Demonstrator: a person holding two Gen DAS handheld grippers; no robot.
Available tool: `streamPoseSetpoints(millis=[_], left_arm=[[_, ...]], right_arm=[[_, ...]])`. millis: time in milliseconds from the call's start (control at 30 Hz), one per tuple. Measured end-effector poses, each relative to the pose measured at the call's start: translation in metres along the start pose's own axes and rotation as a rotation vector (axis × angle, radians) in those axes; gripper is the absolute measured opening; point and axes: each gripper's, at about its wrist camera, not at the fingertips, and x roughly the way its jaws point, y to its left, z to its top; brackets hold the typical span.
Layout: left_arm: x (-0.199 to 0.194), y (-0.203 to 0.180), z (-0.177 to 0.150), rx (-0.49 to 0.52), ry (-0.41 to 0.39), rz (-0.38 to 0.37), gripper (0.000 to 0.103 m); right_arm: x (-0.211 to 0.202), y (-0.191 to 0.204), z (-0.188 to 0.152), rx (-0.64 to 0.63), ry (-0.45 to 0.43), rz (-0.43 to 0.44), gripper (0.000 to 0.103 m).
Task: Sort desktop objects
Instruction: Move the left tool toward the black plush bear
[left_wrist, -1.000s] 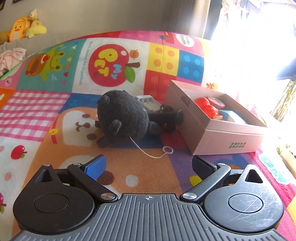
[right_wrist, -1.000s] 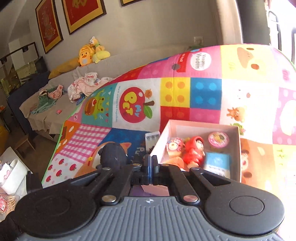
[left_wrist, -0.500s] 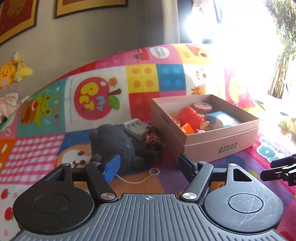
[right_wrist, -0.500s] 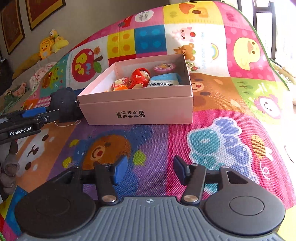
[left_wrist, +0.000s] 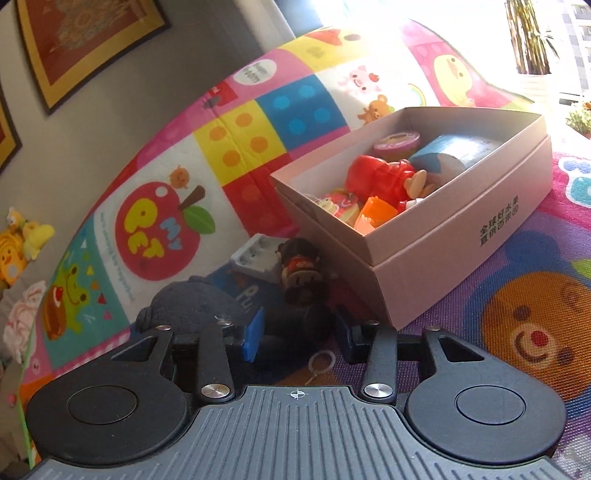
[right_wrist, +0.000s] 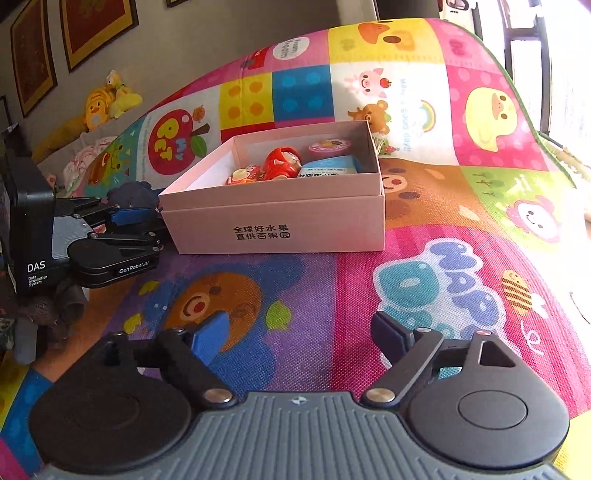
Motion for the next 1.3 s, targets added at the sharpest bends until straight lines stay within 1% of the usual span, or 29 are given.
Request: streamPoseSetpoints(millis=[133, 200, 333, 433, 533, 567, 600, 667, 733, 800, 833, 867, 900, 967, 1067, 1167, 1233, 1300], left_arm=[[-0.011, 0.004, -0.002, -0.011, -0.01, 0.019, 0.031], [-0.025, 0.006, -0.003, -0.033, -0.019, 0.004, 0.029], [-0.06, 0.002, -0.006, -0.092, -0.033, -0.101, 0.029], [-0.081, -0.011, -0.005, -0.1, -0.059, -0.176, 0.029], [-0.093, -0.028, 0.001, -0.11, -0.099, -0.262, 0.026], [-0.095, -0.034, 0.003, -0.114, -0.115, -0.294, 0.027], [-0.095, -0.041, 0.005, -0.112, -0.126, -0.315, 0.03], [-0.096, -0.052, 0.006, -0.11, -0.134, -0.336, 0.033], [-0.098, -0.056, 0.004, -0.125, -0.127, -0.359, 0.039], [-0.101, -0.052, -0.001, -0.142, -0.118, -0.357, 0.057], [-0.102, -0.049, -0.003, -0.148, -0.113, -0.351, 0.06], [-0.104, -0.043, -0.007, -0.157, -0.106, -0.339, 0.067], [-0.104, -0.039, -0.01, -0.164, -0.1, -0.327, 0.075], [-0.104, -0.026, -0.018, -0.188, -0.074, -0.288, 0.084], [-0.096, -0.004, -0.029, -0.254, -0.017, -0.235, 0.09], [-0.086, 0.013, -0.036, -0.331, 0.025, -0.197, 0.093], [-0.083, 0.02, -0.038, -0.369, 0.034, -0.19, 0.095], [-0.082, 0.022, -0.038, -0.381, 0.032, -0.191, 0.096]], right_arm=[[0.0, -0.004, 0.001, 0.028, -0.004, 0.0, 0.087], [0.0, -0.006, 0.001, 0.04, -0.007, -0.004, 0.087], [0.0, -0.01, 0.002, 0.068, -0.014, -0.013, 0.089], [-0.001, -0.015, 0.002, 0.101, -0.02, -0.023, 0.092], [-0.001, -0.02, 0.003, 0.135, -0.027, -0.034, 0.095], [-0.002, -0.021, 0.003, 0.145, -0.03, -0.038, 0.096], [-0.002, -0.022, 0.003, 0.152, -0.032, -0.043, 0.097], [-0.003, -0.023, 0.002, 0.164, -0.038, -0.053, 0.1], [-0.004, -0.023, 0.002, 0.166, -0.041, -0.056, 0.101], [-0.003, -0.022, 0.002, 0.153, -0.038, -0.049, 0.101], [-0.003, -0.02, 0.002, 0.142, -0.035, -0.045, 0.101], [-0.002, -0.018, 0.002, 0.126, -0.031, -0.043, 0.101], [-0.001, -0.015, 0.003, 0.105, -0.025, -0.044, 0.101], [0.002, -0.004, 0.005, 0.046, -0.012, -0.04, 0.101], [0.009, 0.014, 0.008, -0.032, 0.009, -0.025, 0.101], [0.021, 0.035, 0.014, -0.094, 0.041, 0.0, 0.1], [0.028, 0.047, 0.017, -0.134, 0.056, -0.008, 0.099], [0.036, 0.055, 0.017, -0.181, 0.061, -0.037, 0.099]])
